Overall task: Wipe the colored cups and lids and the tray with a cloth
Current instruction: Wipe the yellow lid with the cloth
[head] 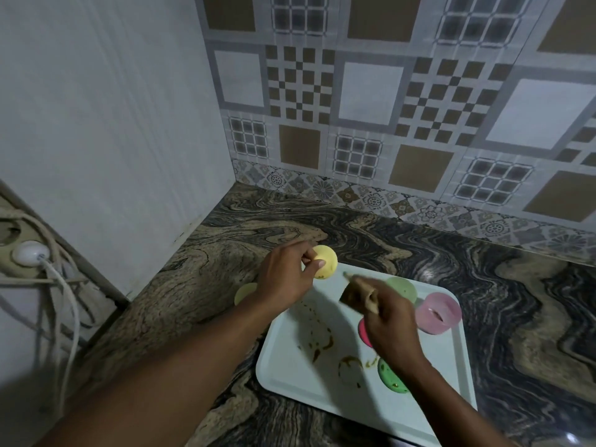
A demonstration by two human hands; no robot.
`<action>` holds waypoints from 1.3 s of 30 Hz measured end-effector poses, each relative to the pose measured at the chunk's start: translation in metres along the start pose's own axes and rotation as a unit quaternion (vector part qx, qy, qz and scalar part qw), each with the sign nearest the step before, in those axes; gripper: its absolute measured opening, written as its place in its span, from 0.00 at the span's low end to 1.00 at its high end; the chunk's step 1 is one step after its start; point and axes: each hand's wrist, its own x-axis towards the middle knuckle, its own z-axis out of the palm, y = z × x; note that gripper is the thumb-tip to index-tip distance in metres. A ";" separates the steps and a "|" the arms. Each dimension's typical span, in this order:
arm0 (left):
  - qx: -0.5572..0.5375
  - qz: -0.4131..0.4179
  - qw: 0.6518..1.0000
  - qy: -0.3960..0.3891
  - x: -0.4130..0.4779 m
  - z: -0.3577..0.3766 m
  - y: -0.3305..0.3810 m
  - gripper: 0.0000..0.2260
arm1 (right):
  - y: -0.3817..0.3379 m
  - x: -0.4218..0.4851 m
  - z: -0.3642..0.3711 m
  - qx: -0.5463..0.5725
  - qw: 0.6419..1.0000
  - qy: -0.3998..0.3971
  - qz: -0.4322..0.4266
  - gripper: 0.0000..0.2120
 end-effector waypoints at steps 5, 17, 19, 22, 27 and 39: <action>-0.084 -0.047 0.994 -0.045 0.004 0.004 0.006 0.08 | -0.020 0.015 0.000 -0.038 0.997 0.070 -0.011 0.26; -0.035 -0.144 0.989 -0.013 0.008 0.005 0.028 0.10 | -0.023 -0.004 0.024 -0.307 0.929 -0.088 -0.188 0.30; -0.037 -0.162 0.986 -0.005 0.011 0.005 0.032 0.11 | -0.019 -0.013 0.025 -0.289 0.931 -0.118 -0.192 0.29; -0.035 -0.181 0.983 -0.007 0.017 0.001 0.035 0.11 | -0.012 -0.011 0.017 -0.160 0.981 -0.015 -0.112 0.30; -0.045 -0.219 0.974 -0.027 0.021 0.002 0.043 0.11 | -0.022 0.017 0.013 -0.200 0.971 0.061 -0.118 0.34; -0.227 -0.234 0.944 -0.048 0.017 -0.013 0.041 0.18 | -0.032 0.015 0.009 0.312 0.928 0.080 0.185 0.13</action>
